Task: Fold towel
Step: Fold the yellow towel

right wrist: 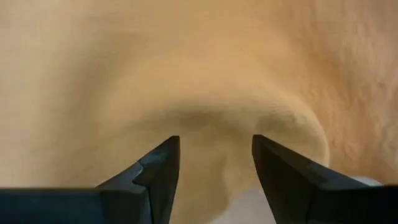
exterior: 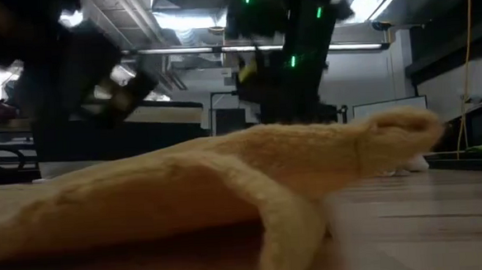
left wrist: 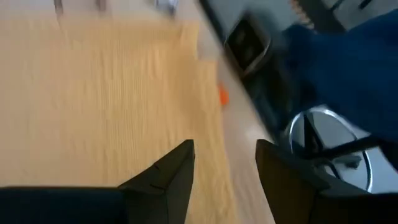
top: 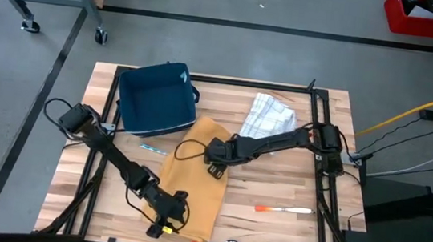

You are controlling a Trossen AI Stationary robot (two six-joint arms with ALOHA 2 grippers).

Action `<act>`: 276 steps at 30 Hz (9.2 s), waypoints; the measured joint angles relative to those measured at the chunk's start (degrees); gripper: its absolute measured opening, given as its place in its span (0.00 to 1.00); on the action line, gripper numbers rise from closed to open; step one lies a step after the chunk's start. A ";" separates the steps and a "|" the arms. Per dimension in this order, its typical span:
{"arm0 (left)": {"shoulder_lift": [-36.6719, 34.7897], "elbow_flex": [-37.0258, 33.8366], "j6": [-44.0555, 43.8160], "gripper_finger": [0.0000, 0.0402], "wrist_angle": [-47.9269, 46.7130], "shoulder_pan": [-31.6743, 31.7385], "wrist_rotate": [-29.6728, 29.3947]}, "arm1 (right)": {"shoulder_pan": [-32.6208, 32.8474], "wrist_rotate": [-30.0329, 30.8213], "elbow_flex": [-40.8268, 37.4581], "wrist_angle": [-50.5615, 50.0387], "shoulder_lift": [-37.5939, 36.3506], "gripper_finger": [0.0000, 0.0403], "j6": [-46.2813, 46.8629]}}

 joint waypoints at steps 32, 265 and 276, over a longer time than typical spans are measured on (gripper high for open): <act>-15.05 0.07 37.21 0.41 -40.20 -7.09 -2.97 | 27.35 -11.57 9.93 10.93 3.89 0.51 -15.20; -5.77 0.07 -5.16 0.45 -41.59 -10.99 -15.51 | 21.95 -11.99 18.06 7.51 14.63 0.43 -6.02; -5.77 0.07 -4.82 0.45 -41.44 -10.98 -15.89 | 21.94 -11.87 18.06 7.52 14.72 0.43 -5.99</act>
